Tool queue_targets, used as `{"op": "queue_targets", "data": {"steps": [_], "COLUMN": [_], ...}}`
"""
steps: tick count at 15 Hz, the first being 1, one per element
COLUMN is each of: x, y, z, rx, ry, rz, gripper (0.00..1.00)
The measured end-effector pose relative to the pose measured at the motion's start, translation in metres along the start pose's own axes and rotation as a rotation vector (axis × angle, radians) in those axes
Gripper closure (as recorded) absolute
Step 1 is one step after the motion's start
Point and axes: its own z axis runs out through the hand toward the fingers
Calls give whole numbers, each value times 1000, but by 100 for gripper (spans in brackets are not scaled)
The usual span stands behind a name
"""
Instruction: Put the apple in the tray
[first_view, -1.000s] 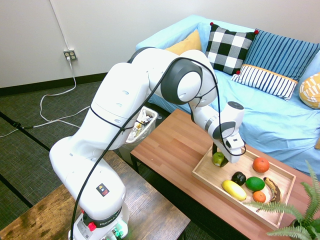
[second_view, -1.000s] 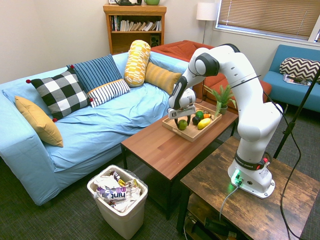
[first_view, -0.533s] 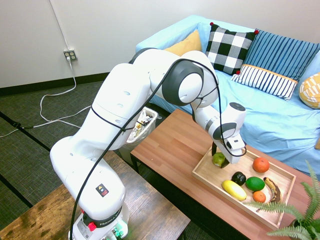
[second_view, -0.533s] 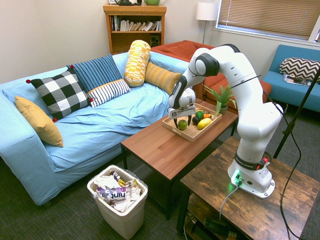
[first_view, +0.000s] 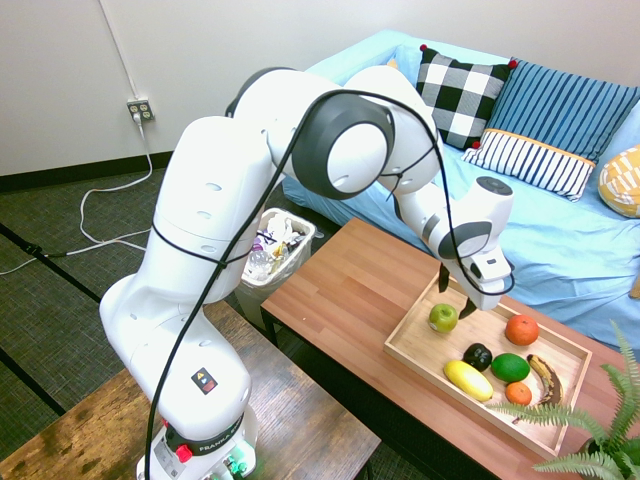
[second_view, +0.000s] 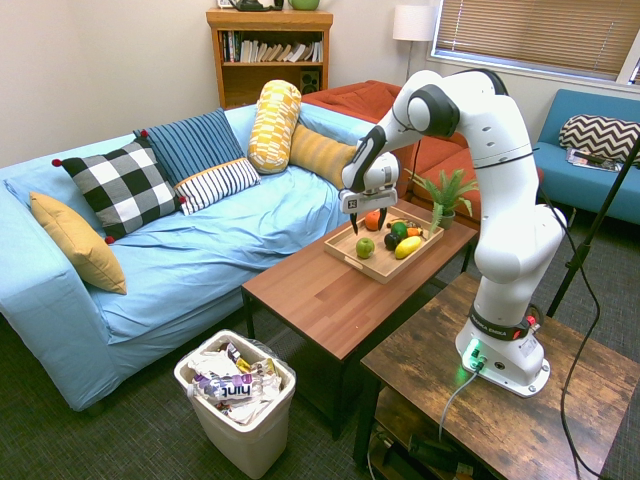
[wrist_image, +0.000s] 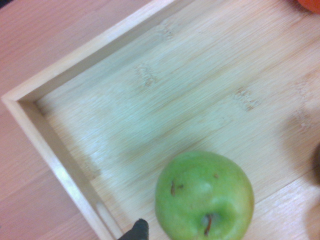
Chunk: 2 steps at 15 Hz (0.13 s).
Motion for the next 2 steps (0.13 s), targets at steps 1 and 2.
{"op": "queue_targets", "data": {"steps": [1, 2], "x": [-2, -4], "y": [3, 7], "z": [-12, -24], "rx": [6, 10], "ry": [3, 4], "rz": [-7, -12], "gripper": [0, 0]}}
